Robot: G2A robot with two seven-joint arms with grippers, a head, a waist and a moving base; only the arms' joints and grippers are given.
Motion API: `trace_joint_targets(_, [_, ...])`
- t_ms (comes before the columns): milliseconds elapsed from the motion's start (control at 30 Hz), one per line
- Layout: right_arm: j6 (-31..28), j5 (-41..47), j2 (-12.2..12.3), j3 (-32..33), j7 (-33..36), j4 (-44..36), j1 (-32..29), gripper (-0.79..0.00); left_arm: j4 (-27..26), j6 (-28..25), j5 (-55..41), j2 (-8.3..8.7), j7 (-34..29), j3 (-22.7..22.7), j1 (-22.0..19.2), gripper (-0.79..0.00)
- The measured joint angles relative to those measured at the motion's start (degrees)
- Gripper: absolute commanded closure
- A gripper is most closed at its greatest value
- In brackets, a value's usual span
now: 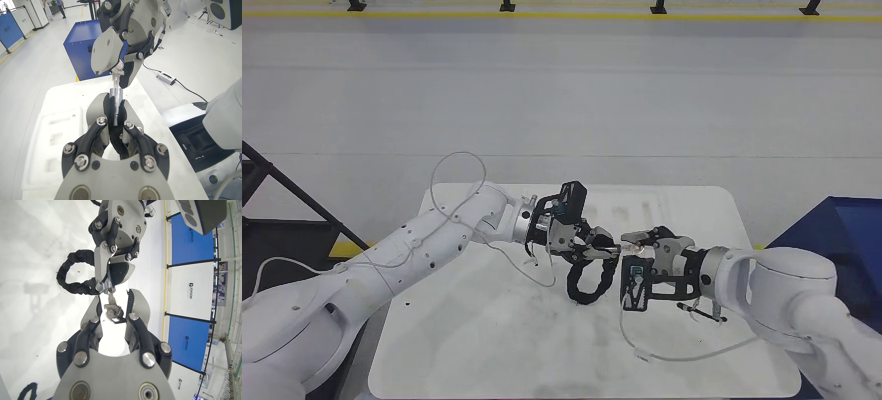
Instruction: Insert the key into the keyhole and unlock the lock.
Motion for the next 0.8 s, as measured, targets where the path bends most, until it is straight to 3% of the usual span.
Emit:
trace_joint_targets(100, [0.23, -0.55, 0.09, 0.56, -1.21, -0.06, -0.85, -0.139, -0.19, 0.0, -0.84, 0.24, -0.8, 0.0, -0.02, 0.0])
trace_joint_targets(200, [-0.09, -0.16, 0.21, 1.23, -2.12, 0.15, -1.54, 0.0, -0.32, 0.0, -1.44, 0.44, -1.26, 0.0, 0.0, 0.0])
trace_joint_targets(500, [1.11, 4.92, 0.27, 2.48, -3.68, 1.85, -2.57, 0.0, -0.44, 0.0, -1.45, 0.69, -0.84, 0.0, 0.05, 0.0])
trace_joint_targets(800, [10.61, 21.2, -0.17, 2.76, 0.14, 7.18, -2.2, 0.0, -0.14, 0.01, 2.21, 0.57, 2.44, 0.0, -0.13, 0.0])
